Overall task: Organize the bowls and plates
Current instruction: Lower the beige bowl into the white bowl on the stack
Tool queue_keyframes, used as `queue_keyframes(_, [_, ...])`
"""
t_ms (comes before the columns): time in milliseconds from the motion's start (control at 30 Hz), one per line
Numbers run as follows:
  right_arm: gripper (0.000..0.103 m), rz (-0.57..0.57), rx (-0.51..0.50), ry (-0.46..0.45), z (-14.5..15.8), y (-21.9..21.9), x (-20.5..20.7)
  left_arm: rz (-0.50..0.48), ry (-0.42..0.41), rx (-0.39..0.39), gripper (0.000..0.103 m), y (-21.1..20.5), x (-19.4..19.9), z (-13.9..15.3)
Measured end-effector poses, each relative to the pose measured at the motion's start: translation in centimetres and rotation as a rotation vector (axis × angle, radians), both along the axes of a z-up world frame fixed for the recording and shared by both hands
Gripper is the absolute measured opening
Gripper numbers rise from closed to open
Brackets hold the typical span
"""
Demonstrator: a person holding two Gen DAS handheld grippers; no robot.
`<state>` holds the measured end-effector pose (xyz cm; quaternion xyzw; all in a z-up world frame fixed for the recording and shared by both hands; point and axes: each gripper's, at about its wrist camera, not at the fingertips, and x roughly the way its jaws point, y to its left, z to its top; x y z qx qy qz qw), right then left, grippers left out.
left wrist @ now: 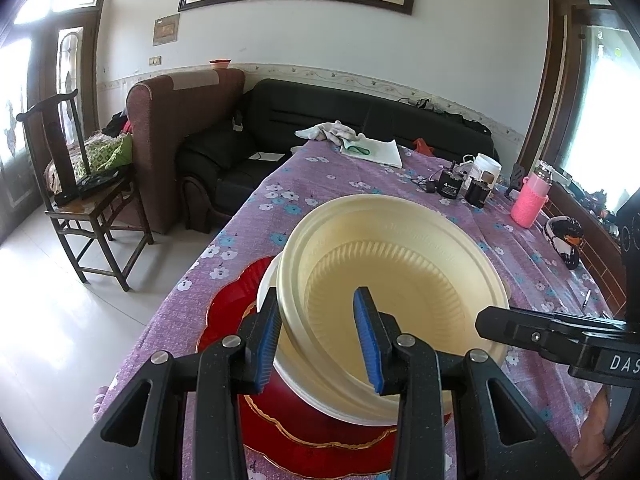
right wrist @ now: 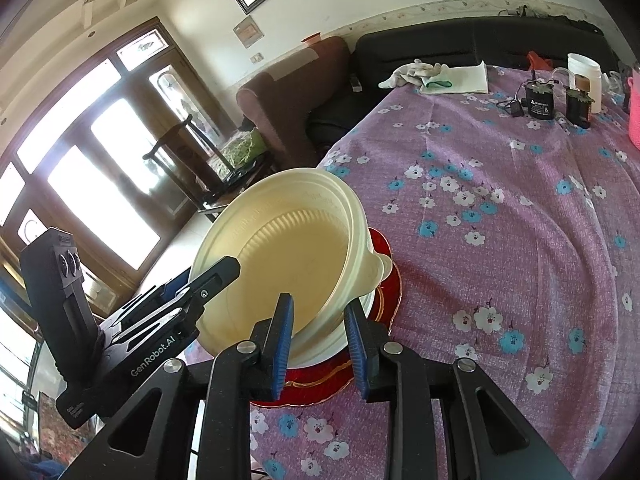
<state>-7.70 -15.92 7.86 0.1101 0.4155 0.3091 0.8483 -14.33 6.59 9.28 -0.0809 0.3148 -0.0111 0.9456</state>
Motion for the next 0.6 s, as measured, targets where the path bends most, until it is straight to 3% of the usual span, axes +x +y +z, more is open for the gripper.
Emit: queue_keyframes(600, [0.034,-0.015,0.009,-0.012,0.13,-0.93,-0.45,0.009,0.005,0.014,0.038,0.45,-0.38,-0.32])
